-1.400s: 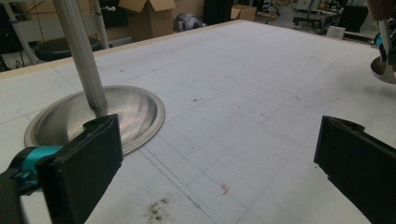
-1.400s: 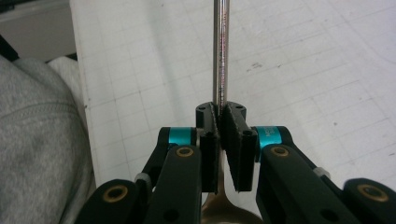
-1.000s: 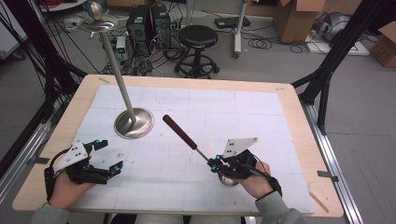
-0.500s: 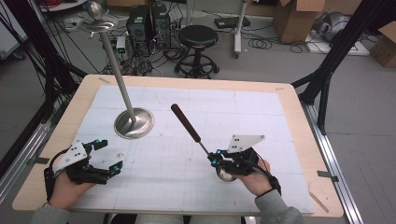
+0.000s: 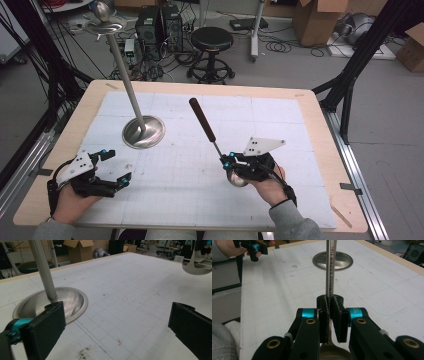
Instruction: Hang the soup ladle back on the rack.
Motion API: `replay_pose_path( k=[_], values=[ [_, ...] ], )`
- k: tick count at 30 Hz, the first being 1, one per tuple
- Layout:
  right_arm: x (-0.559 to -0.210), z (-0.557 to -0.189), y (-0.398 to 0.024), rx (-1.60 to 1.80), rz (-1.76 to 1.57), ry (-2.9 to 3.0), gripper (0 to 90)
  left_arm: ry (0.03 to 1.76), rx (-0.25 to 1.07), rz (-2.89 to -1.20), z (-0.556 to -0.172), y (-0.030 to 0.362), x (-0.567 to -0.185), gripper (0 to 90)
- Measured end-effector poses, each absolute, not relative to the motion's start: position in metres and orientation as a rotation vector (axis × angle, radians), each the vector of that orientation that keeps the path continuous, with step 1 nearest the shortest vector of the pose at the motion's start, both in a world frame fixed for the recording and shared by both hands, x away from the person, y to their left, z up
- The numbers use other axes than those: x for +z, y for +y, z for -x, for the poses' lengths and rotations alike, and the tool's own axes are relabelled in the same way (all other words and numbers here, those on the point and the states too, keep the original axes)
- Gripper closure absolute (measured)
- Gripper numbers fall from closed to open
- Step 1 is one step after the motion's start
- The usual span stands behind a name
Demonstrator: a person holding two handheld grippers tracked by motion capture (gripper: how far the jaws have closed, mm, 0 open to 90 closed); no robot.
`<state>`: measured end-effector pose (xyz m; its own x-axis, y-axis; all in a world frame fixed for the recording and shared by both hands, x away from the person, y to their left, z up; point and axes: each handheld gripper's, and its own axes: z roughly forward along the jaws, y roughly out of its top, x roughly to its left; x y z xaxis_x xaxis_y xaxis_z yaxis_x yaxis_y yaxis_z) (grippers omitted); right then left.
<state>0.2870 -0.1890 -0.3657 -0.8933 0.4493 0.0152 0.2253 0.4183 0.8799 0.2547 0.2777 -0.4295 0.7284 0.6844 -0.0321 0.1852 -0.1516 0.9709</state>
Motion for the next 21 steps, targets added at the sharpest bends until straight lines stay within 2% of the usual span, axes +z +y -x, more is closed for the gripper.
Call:
replay_pose_path(
  k=[21],
  values=[
    [-0.355,-0.304,-0.173,1.537,-0.621,2.382,85.2,0.701,0.504,-1.698,-0.254,0.277,-0.429,1.7]
  ],
)
